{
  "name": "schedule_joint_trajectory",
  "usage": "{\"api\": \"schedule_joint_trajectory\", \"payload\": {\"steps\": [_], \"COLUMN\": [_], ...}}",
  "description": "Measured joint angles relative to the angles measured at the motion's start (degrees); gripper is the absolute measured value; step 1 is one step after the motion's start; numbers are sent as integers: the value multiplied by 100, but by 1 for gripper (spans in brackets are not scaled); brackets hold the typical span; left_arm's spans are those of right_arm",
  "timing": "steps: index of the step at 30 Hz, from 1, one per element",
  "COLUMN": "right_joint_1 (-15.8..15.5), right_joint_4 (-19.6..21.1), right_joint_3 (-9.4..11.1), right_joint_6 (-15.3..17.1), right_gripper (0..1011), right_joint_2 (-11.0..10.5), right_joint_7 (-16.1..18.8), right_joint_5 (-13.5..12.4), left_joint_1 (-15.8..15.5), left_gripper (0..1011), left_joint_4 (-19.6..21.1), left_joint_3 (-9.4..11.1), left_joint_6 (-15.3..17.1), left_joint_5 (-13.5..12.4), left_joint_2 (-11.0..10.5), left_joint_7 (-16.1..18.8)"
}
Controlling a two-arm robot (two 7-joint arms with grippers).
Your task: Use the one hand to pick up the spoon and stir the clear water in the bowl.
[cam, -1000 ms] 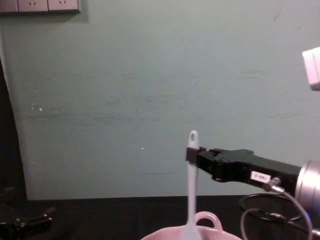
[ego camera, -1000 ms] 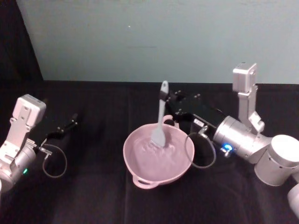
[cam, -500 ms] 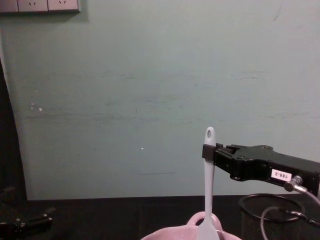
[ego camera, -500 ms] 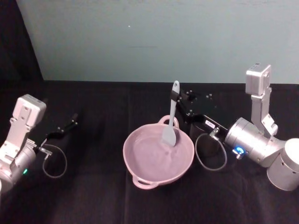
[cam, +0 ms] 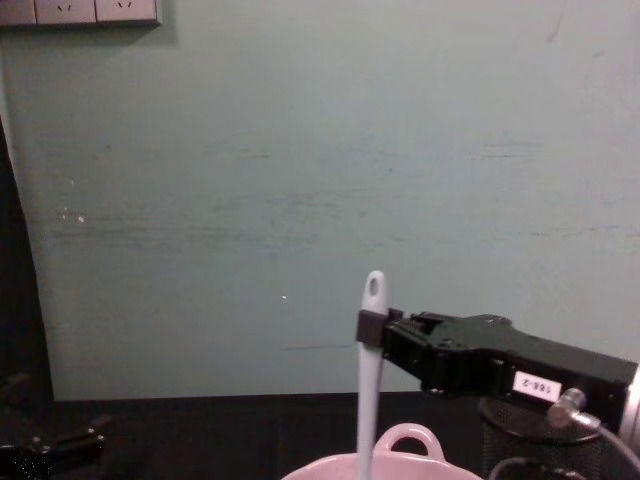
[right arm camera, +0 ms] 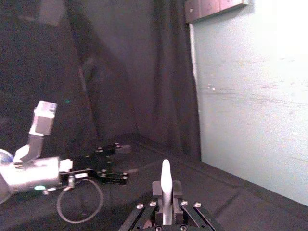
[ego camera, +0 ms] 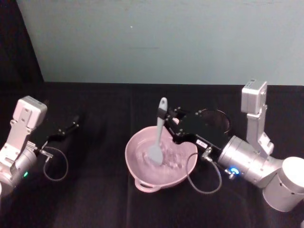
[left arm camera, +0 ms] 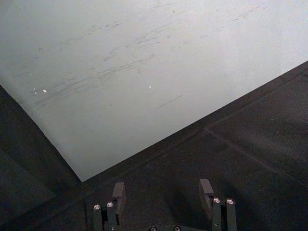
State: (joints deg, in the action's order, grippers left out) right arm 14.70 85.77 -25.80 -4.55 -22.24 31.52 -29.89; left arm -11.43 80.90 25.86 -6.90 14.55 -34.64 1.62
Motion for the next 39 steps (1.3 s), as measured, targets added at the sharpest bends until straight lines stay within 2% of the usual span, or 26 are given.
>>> {"api": "schedule_joint_trajectory", "payload": {"steps": [9, 17, 22, 27, 32, 39], "right_joint_1": [170, 557, 690, 683, 563, 433], "right_joint_4": [-150, -732, -955, -972, -818, -637], "right_joint_3": [-179, -229, -133, -3, 185, 261], "right_joint_6": [35, -7, -57, -69, -67, -47], "right_gripper": [122, 121, 121, 121, 121, 121], "right_joint_2": [147, 381, 405, 343, 198, 108], "right_joint_7": [71, 80, -69, -165, -243, -242], "right_joint_5": [-25, -21, 63, 96, 100, 102], "left_joint_1": [0, 0, 0, 0, 0, 0], "left_gripper": [1005, 1005, 1005, 1005, 1005, 1005], "left_joint_4": [0, 0, 0, 0, 0, 0], "left_joint_3": [0, 0, 0, 0, 0, 0], "left_joint_6": [0, 0, 0, 0, 0, 0], "left_joint_5": [0, 0, 0, 0, 0, -1], "left_joint_2": [0, 0, 0, 0, 0, 0], "left_joint_7": [0, 0, 0, 0, 0, 0]}}
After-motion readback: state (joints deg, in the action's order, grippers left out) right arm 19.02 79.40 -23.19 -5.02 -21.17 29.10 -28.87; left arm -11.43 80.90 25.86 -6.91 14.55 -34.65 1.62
